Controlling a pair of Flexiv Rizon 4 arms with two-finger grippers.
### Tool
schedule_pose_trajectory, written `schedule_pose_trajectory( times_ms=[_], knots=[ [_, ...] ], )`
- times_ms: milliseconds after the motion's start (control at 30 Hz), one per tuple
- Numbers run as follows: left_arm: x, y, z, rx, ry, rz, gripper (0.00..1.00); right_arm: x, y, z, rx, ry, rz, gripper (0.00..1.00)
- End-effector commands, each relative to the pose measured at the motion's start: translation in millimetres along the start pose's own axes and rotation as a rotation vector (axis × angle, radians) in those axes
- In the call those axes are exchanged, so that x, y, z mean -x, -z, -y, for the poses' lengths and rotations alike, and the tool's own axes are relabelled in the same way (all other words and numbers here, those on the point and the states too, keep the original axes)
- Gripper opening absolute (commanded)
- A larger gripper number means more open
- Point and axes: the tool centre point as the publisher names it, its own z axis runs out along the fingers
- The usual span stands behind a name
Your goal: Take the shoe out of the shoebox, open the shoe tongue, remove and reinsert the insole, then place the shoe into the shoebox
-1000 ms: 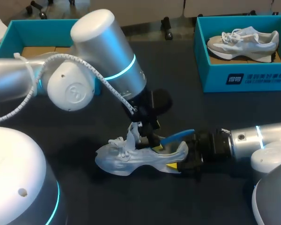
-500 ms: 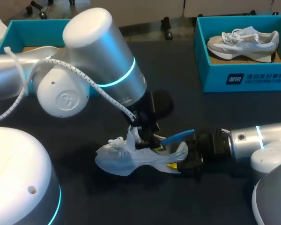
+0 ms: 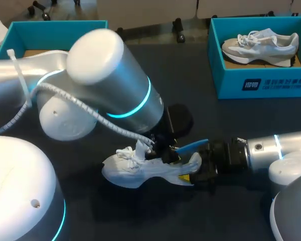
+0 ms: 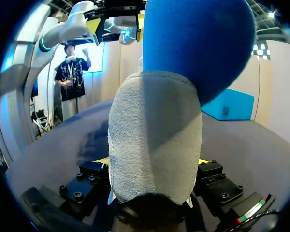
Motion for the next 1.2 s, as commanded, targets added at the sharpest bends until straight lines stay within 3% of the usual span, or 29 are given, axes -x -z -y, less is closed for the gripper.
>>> schedule_pose_trajectory(
  times_ms=[33, 333, 567, 1200],
  knots=[
    [-4.6, -4, 4, 0.002, 0.006, 0.069, 0.49, -2.8, -2, 0.1, -0.006, 0.000, 0.001, 0.00],
    [0.1, -12, 10, -0.003, 0.018, 0.165, 0.50, -2.8, -2, 0.1, -0.006, 0.000, 0.001, 0.00],
    [10.2, -18, 16, 0.010, 0.031, 0.180, 0.51, -2.8, -2, 0.1, -0.006, 0.000, 0.001, 0.00],
    [12.3, -37, 19, -0.008, 0.018, 0.253, 0.47, -2.8, -2, 0.1, -0.006, 0.000, 0.001, 0.00]
  ],
)
